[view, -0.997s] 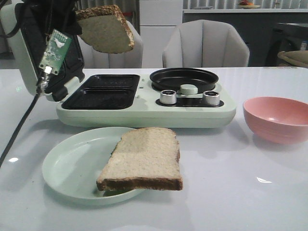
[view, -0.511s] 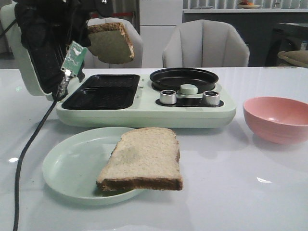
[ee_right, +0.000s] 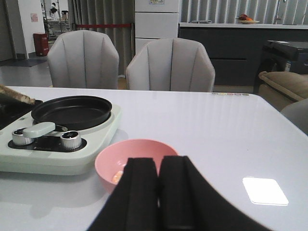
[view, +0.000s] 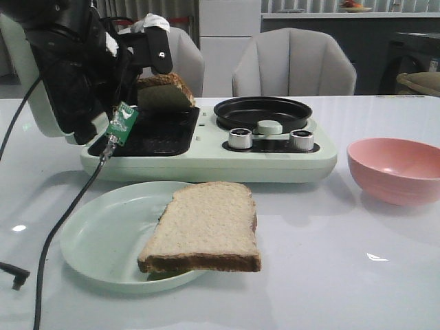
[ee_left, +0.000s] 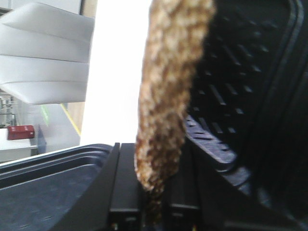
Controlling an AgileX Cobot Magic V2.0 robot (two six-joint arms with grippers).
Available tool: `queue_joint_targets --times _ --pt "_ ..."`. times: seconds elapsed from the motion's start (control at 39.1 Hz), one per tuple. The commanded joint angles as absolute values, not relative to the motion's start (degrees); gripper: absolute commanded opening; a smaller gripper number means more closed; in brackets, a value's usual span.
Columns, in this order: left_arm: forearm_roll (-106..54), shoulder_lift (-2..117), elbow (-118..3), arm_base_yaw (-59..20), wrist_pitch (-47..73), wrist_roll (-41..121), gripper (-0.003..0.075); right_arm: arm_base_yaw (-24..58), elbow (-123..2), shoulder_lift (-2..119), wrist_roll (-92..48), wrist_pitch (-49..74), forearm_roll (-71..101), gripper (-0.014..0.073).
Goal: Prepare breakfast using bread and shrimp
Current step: 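Lower the slice onto the waffle plate and open the left gripper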
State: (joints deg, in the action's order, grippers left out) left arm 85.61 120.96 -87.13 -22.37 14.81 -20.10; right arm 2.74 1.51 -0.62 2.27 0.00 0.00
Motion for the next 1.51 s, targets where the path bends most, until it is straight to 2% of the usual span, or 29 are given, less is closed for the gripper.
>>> queue_joint_targets --times 0.0,0.2,0.66,1.02,1.12,1.25,1.36,1.43,1.48 --pt "83.8 118.5 -89.1 -22.3 15.6 -20.9 0.0121 2.5 0.6 -1.8 1.8 -5.0 -0.9 0.0150" --pt "81.0 119.2 -89.1 -22.3 15.6 -20.9 0.0121 2.5 0.6 -1.8 1.8 -5.0 -0.9 0.0150" --pt "74.8 120.1 -89.1 -21.9 24.8 -20.9 0.0121 2.5 0.6 -1.8 1.8 -5.0 -0.9 0.0150" --pt "74.7 120.1 -89.1 -22.3 16.7 -20.9 0.0130 2.5 0.6 -1.8 1.8 -5.0 -0.9 0.0150" --pt "74.7 120.1 -89.1 -22.3 14.6 -20.9 0.0204 2.5 0.6 -1.8 1.8 -5.0 -0.9 0.0150" --pt "74.3 120.2 -89.1 -22.3 12.8 -20.9 0.0390 2.5 0.6 -1.8 1.8 -5.0 -0.9 0.0150" --pt "73.7 120.2 -89.1 -22.3 12.7 -20.9 0.0573 2.5 0.6 -1.8 1.8 -5.0 -0.9 0.0150" --pt "73.5 120.2 -89.1 -22.3 13.3 -20.9 0.0622 2.5 0.6 -1.8 1.8 -5.0 -0.9 0.0150" --pt "73.2 120.2 -89.1 -22.3 14.6 -20.9 0.0620 2.5 0.6 -1.8 1.8 -5.0 -0.9 0.0150"
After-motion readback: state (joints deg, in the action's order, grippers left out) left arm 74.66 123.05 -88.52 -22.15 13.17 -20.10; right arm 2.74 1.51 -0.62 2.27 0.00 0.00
